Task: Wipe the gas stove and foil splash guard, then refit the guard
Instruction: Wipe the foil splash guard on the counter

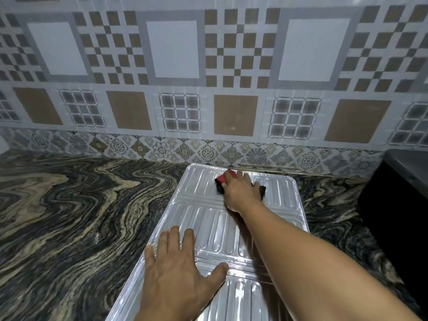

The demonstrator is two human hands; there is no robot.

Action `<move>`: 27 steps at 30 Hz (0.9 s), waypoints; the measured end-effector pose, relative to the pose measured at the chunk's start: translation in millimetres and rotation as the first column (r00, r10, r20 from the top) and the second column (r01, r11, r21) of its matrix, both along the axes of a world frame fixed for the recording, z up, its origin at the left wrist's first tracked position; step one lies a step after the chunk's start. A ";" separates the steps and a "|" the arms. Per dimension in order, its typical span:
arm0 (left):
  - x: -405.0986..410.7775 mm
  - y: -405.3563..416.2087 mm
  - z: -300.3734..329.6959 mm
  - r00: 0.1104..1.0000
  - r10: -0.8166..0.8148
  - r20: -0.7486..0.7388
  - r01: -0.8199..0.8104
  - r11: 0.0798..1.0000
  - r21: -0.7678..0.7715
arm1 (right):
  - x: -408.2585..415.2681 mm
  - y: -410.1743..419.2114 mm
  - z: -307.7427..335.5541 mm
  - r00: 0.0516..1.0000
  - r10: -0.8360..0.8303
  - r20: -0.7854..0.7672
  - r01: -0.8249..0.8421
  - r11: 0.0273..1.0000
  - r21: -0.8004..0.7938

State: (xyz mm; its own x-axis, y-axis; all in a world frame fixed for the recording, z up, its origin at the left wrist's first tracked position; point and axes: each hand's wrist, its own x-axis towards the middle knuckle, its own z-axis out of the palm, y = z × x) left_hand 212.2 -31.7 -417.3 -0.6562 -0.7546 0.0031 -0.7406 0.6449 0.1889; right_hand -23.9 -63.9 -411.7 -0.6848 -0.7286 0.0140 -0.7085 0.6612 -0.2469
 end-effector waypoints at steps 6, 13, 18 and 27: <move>0.0 -0.3 -0.1 1.000 -0.007 0.002 0.007 1.000 -0.001 | -30.0 39.1 0.2 0.992 -0.124 0.001 0.124 0.992 -0.014; 1.3 1.0 1.9 1.000 -0.011 -0.006 0.011 1.000 -0.017 | -55.2 82.3 4.1 0.946 -0.325 -0.001 0.325 0.946 0.009; 2.7 0.9 2.2 1.000 -0.012 -0.018 0.012 1.000 0.013 | -44.4 63.5 4.9 0.942 -0.333 -0.028 0.333 0.943 -0.012; 2.5 -0.1 3.9 1.000 -0.003 0.003 0.002 0.999 0.048 | -8.0 -21.1 5.2 0.994 -0.112 0.009 0.112 0.992 -0.051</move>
